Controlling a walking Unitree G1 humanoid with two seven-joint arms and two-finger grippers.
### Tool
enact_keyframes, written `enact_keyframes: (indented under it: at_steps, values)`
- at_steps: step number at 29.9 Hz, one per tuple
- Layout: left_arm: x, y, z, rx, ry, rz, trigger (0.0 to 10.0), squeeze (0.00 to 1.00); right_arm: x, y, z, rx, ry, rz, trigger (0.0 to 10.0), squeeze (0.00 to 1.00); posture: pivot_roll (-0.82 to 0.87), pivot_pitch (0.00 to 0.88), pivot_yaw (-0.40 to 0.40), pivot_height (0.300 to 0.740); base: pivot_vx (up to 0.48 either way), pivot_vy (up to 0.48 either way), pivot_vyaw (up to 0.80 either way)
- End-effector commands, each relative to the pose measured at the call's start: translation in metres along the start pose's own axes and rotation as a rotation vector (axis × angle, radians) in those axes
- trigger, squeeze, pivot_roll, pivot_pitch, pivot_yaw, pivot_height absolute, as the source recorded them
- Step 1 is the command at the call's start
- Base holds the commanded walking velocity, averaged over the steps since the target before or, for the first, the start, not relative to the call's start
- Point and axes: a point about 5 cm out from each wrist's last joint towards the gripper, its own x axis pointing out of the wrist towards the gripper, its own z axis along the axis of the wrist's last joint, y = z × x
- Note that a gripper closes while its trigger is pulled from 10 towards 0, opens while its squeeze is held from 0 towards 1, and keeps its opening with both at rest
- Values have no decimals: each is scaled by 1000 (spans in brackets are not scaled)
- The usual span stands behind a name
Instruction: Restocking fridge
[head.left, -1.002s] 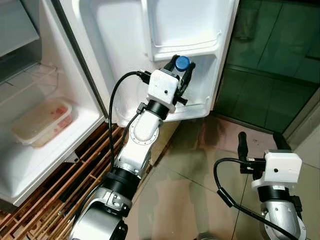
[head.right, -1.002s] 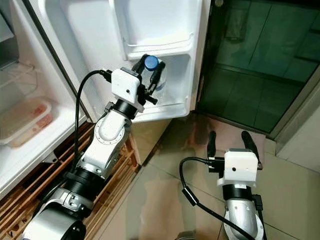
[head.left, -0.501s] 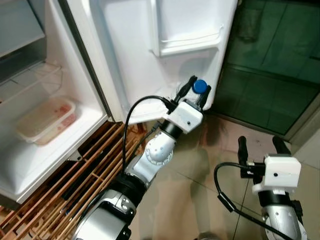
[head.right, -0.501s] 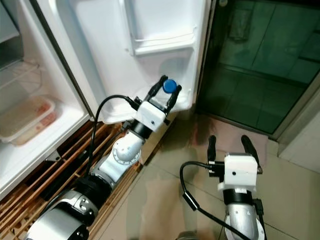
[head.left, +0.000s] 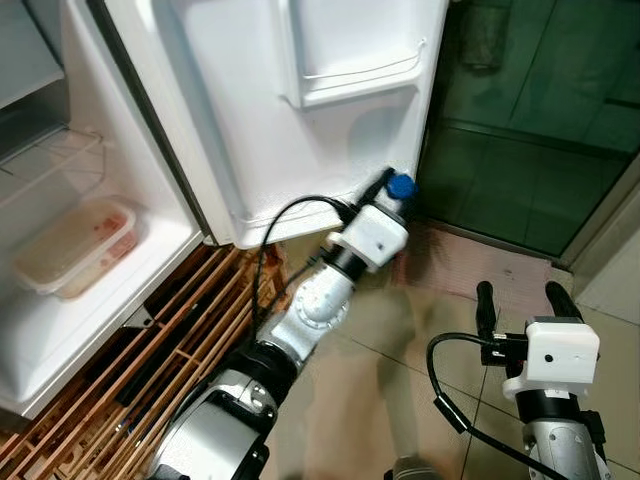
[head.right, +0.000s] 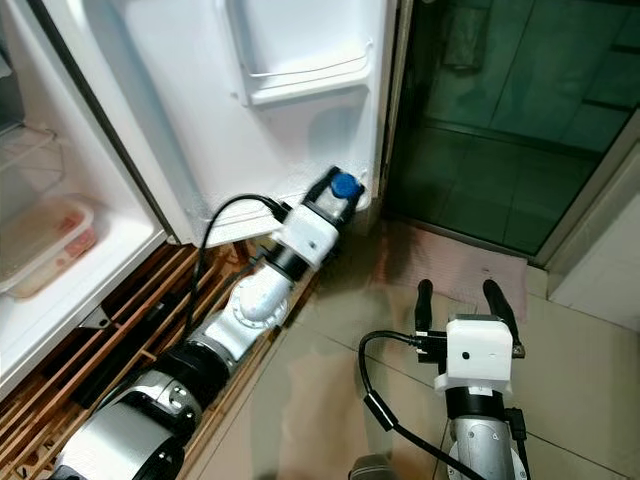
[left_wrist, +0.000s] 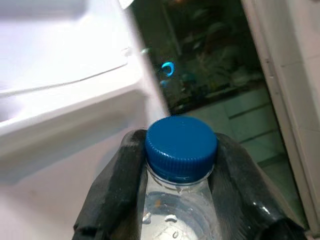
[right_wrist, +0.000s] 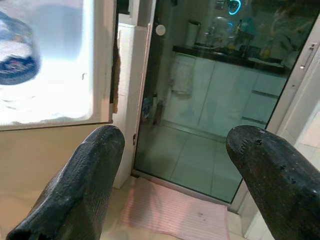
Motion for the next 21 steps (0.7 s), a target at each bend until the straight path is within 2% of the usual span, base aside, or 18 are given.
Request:
enact_keyframes:
  at_steps: [1, 2, 3, 4, 5, 9, 12, 13, 14, 15, 18, 20, 21]
  values:
    - [-2, 21, -2, -116, 86, 8, 10000, 0, 0, -2, 5, -3, -14, -8, 10000, 0, -328, 58, 106, 732, 0, 0, 0]
    - [-5, 23, -4, -182, 127, -10, 10000, 0, 1, -2, 5, -4, -14, -8, 10000, 0, -320, 55, 104, 732, 0, 0, 0]
    - [-5, 23, -4, -182, 127, -10, 10000, 0, 1, -2, 5, -4, -14, -8, 10000, 0, -320, 55, 104, 732, 0, 0, 0]
    - [-11, 33, -5, -275, 175, -32, 10000, 0, 2, -3, 4, -4, -15, -5, 10000, 0, -308, 49, 102, 732, 0, 0, 0]
    - [-14, 36, -4, -296, 183, -43, 10000, 0, 3, -3, 4, -4, -16, -3, 10000, 0, -308, 49, 102, 732, 0, 0, 0]
    - [-20, 61, 6, -204, 158, -25, 10000, 0, 7, -6, 0, 3, -18, -3, 10000, 0, -274, 33, 97, 732, 0, 0, 0]
    - [-19, 76, 26, -238, 93, 45, 10000, 0, 14, -8, -3, 21, -24, -22, 10000, 0, -250, 6, 92, 732, 0, 0, 0]
    - [-21, 79, 34, -228, 67, 54, 10000, 0, 17, -10, -2, 28, -34, -38, 10000, 0, -246, 2, 92, 732, 0, 0, 0]
    - [-21, 79, 34, -228, 67, 54, 10000, 0, 17, -10, -2, 28, -34, -38, 10000, 0, -246, 2, 92, 732, 0, 0, 0]
    - [-27, 81, 43, -223, 62, 42, 10000, 0, 20, -13, 3, 34, -49, -52, 10000, 0, -244, 0, 91, 732, 0, 0, 0]
    - [-60, 84, 52, -175, 160, -27, 10000, 0, 13, -18, 12, 45, -55, -42, 10000, 0, -233, 0, 84, 732, 0, 0, 0]
    - [-91, 90, 44, -98, 227, -42, 10000, 0, -1, -18, 12, 41, -27, -14, 10000, 0, -228, 0, 77, 732, 0, 0, 0]
    - [-127, 98, 41, -53, 274, -11, 10000, 0, -11, -21, 12, 30, -17, -10, 10000, 0, -227, 0, 69, 732, 0, 0, 0]
